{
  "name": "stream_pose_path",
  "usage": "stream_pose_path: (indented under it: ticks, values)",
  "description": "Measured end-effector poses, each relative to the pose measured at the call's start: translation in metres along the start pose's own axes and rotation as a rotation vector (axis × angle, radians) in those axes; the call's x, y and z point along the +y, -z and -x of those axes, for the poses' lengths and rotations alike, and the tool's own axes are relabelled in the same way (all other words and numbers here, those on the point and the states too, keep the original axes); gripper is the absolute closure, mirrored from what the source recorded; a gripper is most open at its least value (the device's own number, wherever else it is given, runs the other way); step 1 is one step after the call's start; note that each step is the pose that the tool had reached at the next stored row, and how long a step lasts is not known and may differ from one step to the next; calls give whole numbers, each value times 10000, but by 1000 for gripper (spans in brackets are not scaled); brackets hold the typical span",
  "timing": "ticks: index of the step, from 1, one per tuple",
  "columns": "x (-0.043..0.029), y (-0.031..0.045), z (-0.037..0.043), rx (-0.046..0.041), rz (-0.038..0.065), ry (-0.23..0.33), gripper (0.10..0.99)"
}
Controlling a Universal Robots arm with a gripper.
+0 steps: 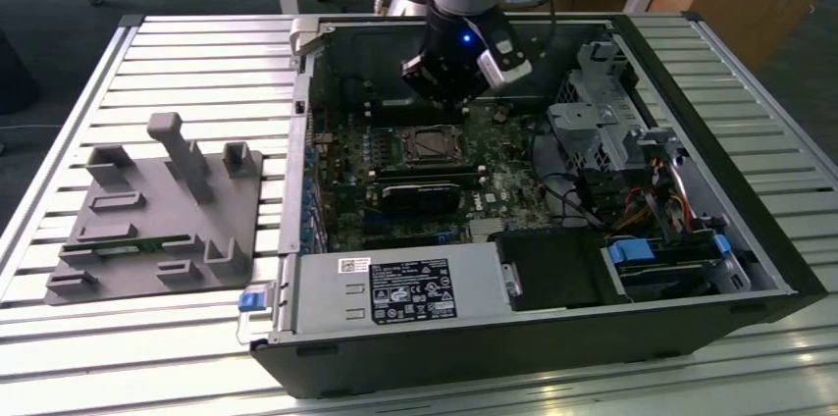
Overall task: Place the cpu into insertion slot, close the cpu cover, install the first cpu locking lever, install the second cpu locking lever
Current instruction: 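Install the second cpu locking lever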
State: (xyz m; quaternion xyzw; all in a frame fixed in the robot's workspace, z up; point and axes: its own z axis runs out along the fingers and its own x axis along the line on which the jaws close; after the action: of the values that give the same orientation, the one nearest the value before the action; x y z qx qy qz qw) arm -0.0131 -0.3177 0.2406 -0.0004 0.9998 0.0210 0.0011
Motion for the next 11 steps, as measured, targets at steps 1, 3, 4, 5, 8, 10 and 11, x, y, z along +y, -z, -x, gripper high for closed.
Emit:
stream_pose_path:
  ticks: [1,3,4,5,8,10,11]
  values:
    - [-25,2,0,10,-2,-1,980]
    - [-70,3,0,21,-1,0,980]
    - [-84,4,0,22,0,0,980]
    - [-94,4,0,22,-1,0,980]
    - [-136,6,0,23,0,-1,980]
    - [-187,8,0,25,0,-1,980]
    - [-215,9,0,32,-1,-2,980]
